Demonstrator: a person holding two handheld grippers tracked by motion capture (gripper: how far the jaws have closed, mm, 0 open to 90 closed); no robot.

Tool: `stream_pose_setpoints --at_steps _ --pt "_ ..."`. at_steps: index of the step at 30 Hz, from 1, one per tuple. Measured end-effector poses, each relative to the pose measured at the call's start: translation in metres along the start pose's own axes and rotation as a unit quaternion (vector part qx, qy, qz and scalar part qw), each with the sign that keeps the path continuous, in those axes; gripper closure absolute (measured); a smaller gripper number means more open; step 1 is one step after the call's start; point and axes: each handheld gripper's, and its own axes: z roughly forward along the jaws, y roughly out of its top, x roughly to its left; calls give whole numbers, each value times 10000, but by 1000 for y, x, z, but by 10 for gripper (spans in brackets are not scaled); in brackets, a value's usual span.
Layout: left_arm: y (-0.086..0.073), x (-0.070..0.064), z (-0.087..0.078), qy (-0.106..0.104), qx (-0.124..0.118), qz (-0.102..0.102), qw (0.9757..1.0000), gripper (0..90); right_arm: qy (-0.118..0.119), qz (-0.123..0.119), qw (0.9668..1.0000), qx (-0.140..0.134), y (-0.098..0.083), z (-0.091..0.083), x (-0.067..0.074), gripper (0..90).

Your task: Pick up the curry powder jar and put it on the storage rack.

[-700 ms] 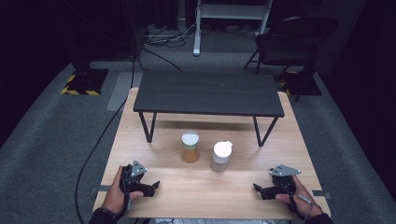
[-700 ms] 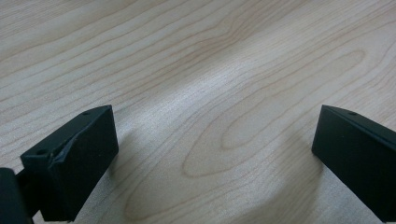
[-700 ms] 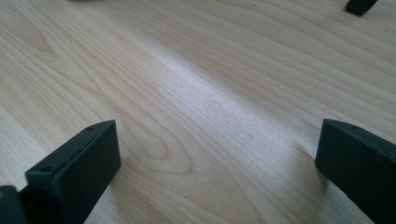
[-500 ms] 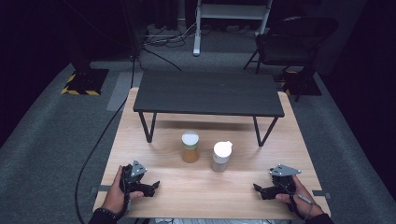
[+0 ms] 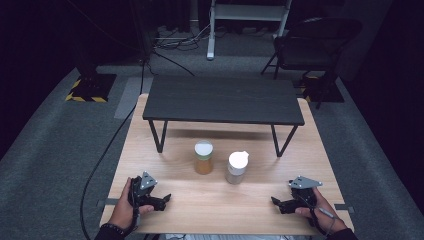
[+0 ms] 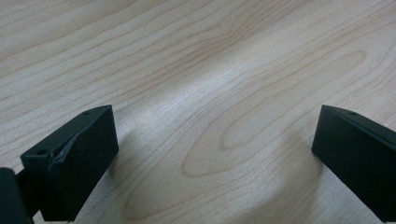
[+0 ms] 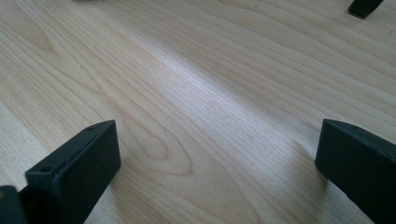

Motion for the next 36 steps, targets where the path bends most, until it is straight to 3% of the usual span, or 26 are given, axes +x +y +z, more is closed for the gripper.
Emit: stream_pose_setpoints --at_steps 22,29,36 --pt "0 0 0 31 -4 -38 10000 4 22 -20 10000 3 0 0 -1 0" --pt "4 -3 -1 134 71 -89 9998 10 22 -18 10000 3 0 0 -1 0" --pt "5 -7 -6 156 -138 -98 9997 21 22 -19 10000 3 0 0 -1 0"
